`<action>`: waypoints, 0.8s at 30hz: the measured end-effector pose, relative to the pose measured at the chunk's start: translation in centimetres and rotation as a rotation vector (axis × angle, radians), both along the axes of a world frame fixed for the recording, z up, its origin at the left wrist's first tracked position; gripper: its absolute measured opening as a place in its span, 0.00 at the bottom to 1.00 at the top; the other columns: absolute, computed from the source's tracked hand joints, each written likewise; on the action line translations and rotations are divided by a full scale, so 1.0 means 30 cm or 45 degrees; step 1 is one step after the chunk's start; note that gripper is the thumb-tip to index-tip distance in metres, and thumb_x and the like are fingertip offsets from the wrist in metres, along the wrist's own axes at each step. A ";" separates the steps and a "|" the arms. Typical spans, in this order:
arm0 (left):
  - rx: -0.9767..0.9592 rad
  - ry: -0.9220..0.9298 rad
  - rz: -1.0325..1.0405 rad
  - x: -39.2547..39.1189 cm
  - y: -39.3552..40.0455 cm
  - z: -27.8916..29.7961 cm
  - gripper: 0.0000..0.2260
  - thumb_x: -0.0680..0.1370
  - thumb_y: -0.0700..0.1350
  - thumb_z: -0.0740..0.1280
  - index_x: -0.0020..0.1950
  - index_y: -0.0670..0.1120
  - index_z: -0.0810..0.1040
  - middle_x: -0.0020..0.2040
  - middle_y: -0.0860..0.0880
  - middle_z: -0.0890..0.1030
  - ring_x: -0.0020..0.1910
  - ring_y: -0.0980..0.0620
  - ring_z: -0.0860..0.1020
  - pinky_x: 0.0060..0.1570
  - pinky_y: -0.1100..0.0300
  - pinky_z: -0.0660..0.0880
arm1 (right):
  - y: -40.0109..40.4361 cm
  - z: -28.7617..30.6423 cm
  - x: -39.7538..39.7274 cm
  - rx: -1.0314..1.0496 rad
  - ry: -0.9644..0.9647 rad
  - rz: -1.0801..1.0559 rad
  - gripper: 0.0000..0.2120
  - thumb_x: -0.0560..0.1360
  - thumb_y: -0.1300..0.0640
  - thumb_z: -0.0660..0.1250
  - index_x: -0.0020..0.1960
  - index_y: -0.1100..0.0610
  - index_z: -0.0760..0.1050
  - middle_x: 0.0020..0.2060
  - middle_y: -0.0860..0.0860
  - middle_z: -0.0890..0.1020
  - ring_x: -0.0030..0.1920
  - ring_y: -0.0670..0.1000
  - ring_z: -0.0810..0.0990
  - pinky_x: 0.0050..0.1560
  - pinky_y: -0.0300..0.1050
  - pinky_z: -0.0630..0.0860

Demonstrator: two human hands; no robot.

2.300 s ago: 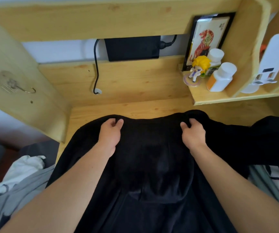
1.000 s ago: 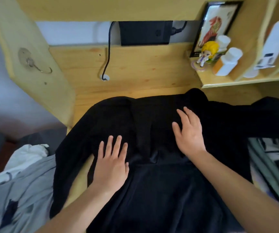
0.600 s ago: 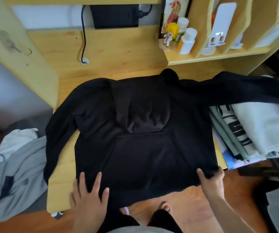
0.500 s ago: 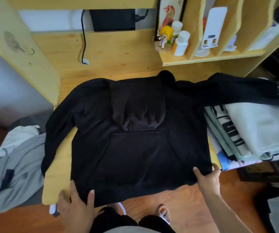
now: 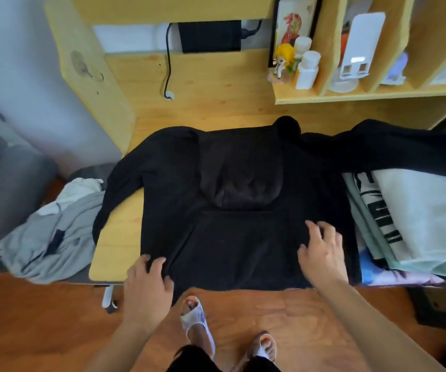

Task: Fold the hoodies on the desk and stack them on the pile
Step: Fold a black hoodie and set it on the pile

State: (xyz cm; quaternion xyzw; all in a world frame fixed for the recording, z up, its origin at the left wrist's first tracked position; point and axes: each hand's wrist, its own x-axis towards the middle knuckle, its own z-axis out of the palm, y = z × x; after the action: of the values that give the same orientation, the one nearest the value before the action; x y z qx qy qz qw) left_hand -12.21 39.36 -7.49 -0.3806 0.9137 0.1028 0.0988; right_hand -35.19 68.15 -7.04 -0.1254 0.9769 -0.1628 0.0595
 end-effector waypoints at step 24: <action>-0.129 0.107 -0.887 -0.786 -0.676 -0.158 0.24 0.78 0.63 0.51 0.65 0.58 0.80 0.64 0.52 0.75 0.66 0.47 0.72 0.64 0.47 0.69 | -0.541 0.081 -0.284 0.364 -0.442 0.829 0.44 0.73 0.30 0.64 0.81 0.41 0.51 0.78 0.39 0.50 0.80 0.47 0.46 0.80 0.50 0.46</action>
State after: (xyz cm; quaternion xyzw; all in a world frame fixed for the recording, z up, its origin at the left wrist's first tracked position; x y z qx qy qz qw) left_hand -35.78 19.07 -12.22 -0.0459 0.9959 0.0331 0.0712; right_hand -43.72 51.93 -4.62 -0.3898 0.8742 -0.0165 0.2892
